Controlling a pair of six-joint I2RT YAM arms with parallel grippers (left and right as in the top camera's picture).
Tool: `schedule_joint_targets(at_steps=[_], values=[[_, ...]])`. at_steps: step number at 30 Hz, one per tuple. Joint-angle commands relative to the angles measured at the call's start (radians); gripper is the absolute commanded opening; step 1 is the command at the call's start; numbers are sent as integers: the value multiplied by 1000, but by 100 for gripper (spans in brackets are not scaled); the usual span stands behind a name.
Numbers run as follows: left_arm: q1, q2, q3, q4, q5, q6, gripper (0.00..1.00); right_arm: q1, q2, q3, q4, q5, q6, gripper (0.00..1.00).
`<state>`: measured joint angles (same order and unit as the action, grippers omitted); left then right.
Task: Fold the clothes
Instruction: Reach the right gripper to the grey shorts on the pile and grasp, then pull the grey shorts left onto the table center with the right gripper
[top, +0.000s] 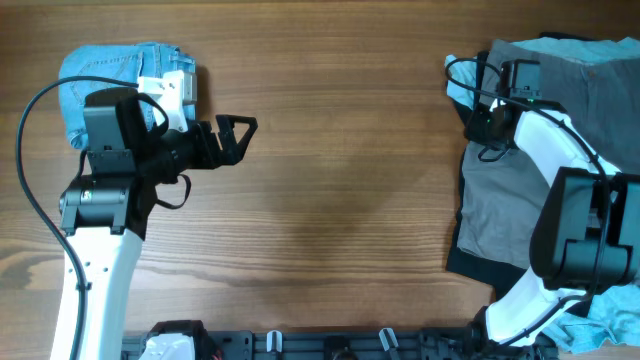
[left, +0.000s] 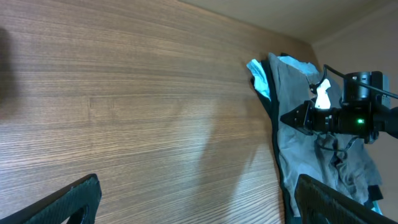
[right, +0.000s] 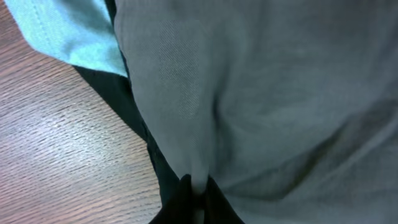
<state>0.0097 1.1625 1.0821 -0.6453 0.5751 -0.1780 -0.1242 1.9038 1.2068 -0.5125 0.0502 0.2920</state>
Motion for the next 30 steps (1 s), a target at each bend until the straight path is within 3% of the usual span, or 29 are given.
schedule_joint_targets(at_steps=[1, 5, 9, 13, 18, 22, 25, 26, 27, 28, 29, 30], values=[[-8, 6, 23, 1, 18, 17, 100, -40, -20, 18, -20, 43, -1, 4], [-8, 6, 24, 5, 6, 17, 100, -103, -154, 18, -21, 43, -6, 4], [-8, 6, 24, 47, 4, 16, 100, -142, -289, 18, 53, -51, -229, 4], [-8, 6, 24, 55, 4, 16, 100, -141, -369, 18, 21, -68, -259, 4], [30, -31, 24, 96, 4, 16, 94, -66, -524, 85, 2, -400, -235, 4], [101, -98, 37, 105, 3, 13, 92, 204, -605, 171, -35, -508, -182, 4], [171, -163, 39, 107, -16, 17, 95, 571, -563, 169, -53, -492, -124, 4], [187, -180, 39, 106, -34, 18, 95, 678, -526, 169, -61, -486, -125, 8], [201, -195, 39, 107, -45, 18, 96, 771, -485, 169, -74, -462, -124, 29], [216, -211, 39, 106, -45, 34, 97, 879, -426, 169, -96, -368, -110, 61], [217, -216, 39, 101, -45, 55, 97, 899, -411, 169, -103, -312, -93, 72], [217, -216, 39, 95, -45, 70, 97, 903, -404, 169, -111, -257, -68, 75]])
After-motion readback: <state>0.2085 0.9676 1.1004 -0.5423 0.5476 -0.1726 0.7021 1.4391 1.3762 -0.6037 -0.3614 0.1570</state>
